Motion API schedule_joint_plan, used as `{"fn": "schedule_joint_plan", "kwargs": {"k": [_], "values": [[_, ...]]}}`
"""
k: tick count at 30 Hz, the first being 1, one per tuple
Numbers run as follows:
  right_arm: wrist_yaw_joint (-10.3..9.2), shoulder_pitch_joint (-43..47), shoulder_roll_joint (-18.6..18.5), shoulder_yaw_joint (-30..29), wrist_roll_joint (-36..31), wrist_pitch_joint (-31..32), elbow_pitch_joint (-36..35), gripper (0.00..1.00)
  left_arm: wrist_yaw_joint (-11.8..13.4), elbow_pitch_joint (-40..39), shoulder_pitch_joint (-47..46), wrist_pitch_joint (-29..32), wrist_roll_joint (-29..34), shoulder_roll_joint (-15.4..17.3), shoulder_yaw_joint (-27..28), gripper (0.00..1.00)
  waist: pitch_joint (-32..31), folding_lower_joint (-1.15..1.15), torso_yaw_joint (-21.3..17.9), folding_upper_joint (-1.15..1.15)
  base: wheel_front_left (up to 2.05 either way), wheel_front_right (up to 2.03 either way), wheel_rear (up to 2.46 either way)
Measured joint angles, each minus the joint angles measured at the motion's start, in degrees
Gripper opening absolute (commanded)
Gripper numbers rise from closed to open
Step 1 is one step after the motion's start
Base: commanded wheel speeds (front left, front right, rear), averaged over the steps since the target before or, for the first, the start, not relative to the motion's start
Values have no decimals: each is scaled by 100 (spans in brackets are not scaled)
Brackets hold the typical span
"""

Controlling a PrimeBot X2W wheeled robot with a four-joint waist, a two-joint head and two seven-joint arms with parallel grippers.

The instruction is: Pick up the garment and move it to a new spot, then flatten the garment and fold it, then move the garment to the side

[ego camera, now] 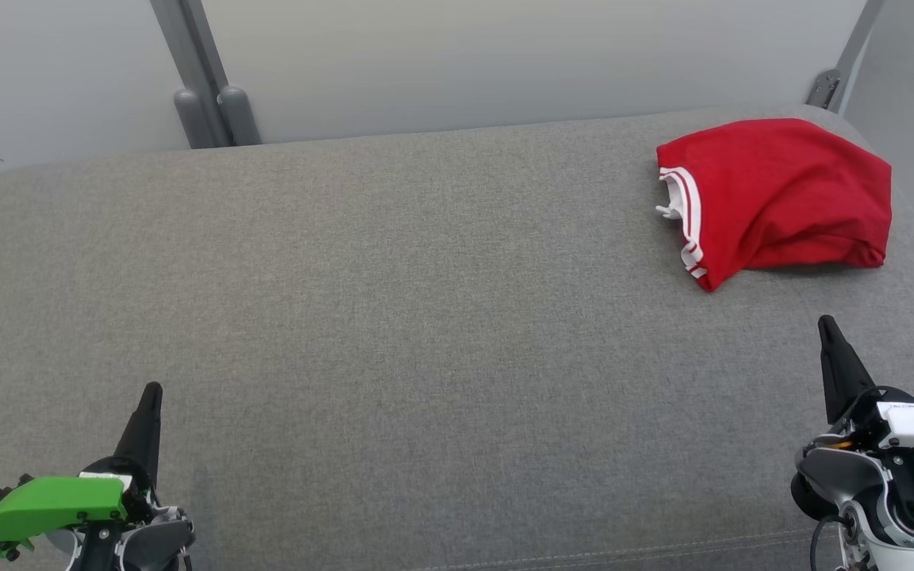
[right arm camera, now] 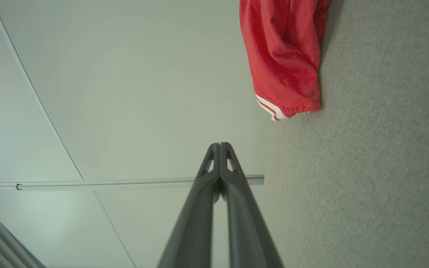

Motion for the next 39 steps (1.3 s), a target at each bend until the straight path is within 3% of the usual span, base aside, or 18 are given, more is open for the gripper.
{"fn": "schedule_joint_plan", "kwargs": {"k": [39], "values": [[0, 0, 0, 0, 0, 0, 0, 0, 0, -1, 0, 0, 0, 0, 0, 0, 0, 0, 0, 0, 0, 0, 0]]}}
